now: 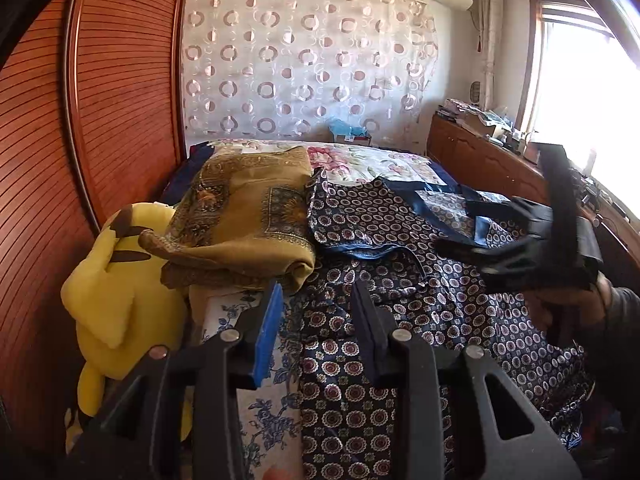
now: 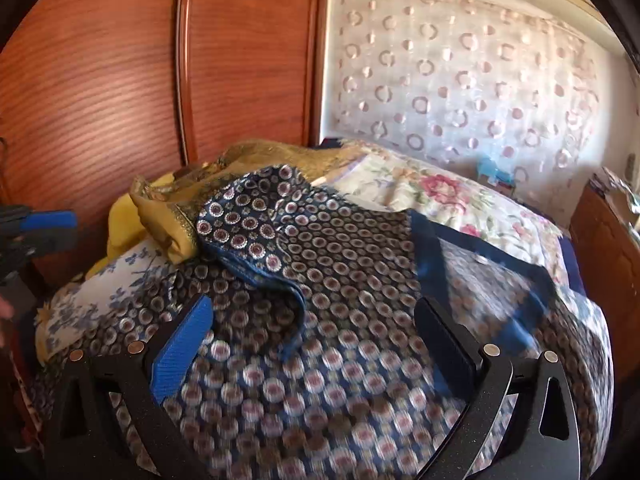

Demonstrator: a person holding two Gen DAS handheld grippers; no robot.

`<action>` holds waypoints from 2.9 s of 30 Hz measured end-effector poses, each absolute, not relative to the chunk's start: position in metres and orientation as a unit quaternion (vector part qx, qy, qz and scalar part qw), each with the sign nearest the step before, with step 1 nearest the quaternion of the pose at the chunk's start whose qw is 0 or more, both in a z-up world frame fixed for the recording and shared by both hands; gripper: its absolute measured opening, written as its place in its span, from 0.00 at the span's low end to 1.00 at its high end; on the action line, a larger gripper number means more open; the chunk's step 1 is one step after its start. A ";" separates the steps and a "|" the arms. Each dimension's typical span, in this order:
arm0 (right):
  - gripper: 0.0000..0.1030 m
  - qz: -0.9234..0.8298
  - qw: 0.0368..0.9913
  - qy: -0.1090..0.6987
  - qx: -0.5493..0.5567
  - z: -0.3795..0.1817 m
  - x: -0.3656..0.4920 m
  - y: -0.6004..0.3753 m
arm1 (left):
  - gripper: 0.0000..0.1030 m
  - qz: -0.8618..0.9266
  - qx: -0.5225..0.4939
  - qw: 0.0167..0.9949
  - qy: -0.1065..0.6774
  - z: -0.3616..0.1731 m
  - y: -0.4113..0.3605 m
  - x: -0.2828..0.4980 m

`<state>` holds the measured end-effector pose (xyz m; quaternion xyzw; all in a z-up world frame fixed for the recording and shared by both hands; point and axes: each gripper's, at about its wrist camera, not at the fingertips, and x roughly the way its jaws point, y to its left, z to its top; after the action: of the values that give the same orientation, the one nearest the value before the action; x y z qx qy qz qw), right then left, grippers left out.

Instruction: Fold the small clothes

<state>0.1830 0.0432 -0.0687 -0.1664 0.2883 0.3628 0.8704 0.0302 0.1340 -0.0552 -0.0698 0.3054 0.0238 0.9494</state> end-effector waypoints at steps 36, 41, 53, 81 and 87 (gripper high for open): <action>0.98 0.305 0.879 0.325 -0.172 -0.069 0.244 0.012 | 0.35 -0.008 -0.063 0.939 0.337 -0.083 0.098 0.071; 0.98 0.302 0.883 0.331 -0.141 -0.073 0.220 -0.041 | 0.35 -0.025 -0.052 0.935 0.349 -0.091 0.081 0.091; 0.98 0.208 0.914 0.339 -0.086 -0.078 0.189 -0.172 | 0.35 -0.073 -0.013 0.917 0.392 -0.105 0.030 0.148; 0.61 0.091 0.902 0.420 0.038 -0.112 0.191 -0.365 | 0.51 -0.122 0.043 0.897 0.422 -0.132 -0.029 0.184; 0.33 0.098 0.895 0.434 0.026 -0.120 0.189 -0.362 | 0.54 -0.127 0.048 0.896 0.423 -0.132 -0.034 0.186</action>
<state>0.1894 -0.3620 -0.1198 0.0261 0.4341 0.0984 0.8951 0.1856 -0.0340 -0.1317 0.0475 0.4233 -0.1271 0.8958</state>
